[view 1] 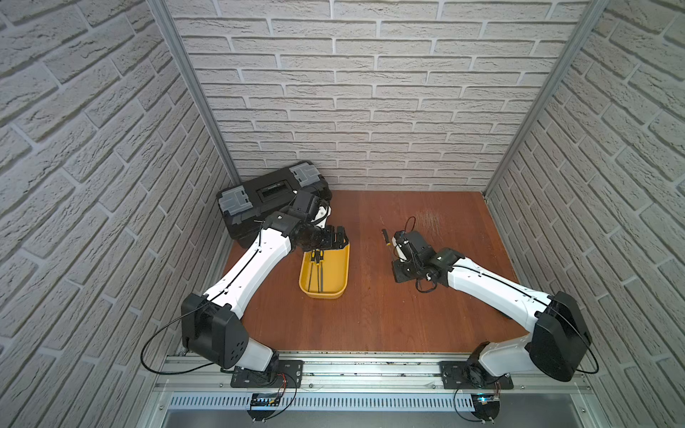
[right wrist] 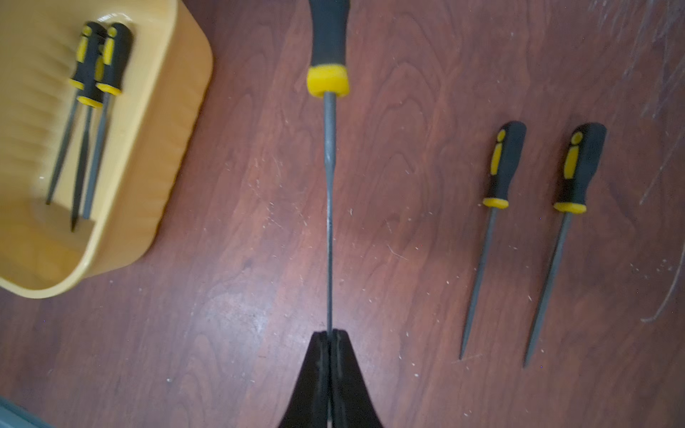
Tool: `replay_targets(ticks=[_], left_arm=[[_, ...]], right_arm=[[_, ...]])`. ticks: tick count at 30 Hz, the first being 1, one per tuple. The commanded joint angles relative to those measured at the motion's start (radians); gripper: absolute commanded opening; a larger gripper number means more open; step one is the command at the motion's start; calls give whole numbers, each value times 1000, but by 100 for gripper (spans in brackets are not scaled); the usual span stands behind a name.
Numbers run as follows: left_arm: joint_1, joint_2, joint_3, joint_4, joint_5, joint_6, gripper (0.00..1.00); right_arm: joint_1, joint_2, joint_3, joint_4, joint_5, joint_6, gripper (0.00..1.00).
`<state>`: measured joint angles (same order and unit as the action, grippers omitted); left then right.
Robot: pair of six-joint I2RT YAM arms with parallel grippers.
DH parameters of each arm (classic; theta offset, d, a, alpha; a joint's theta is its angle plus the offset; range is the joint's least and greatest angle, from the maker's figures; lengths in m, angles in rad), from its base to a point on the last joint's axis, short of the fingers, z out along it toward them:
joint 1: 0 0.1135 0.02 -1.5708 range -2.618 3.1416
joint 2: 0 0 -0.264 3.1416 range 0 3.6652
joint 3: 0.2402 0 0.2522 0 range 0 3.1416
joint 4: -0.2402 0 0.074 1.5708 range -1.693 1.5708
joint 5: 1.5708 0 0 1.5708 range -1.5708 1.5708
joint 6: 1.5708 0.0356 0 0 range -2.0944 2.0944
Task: Take the file tool out of the storage box
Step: Place the file tool at the center of the board.
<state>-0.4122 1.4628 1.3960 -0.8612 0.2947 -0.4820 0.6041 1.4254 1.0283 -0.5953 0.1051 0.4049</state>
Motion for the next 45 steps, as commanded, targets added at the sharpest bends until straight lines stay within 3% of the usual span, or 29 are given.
replay_targets(ticks=[1, 9, 16, 45], left_arm=[[7, -30, 35, -97, -43, 45, 98], [12, -60, 3, -153, -78, 63, 98], [26, -75, -53, -95, -61, 49, 98], [26, -62, -67, -67, -85, 43, 99]], right_arm=[[-26, -36, -23, 0, 20, -23, 3], [-59, 20, -51, 26, 25, -16, 3], [-64, 83, -42, 31, 46, 23, 3], [-77, 229, -30, 46, 104, 126, 3]])
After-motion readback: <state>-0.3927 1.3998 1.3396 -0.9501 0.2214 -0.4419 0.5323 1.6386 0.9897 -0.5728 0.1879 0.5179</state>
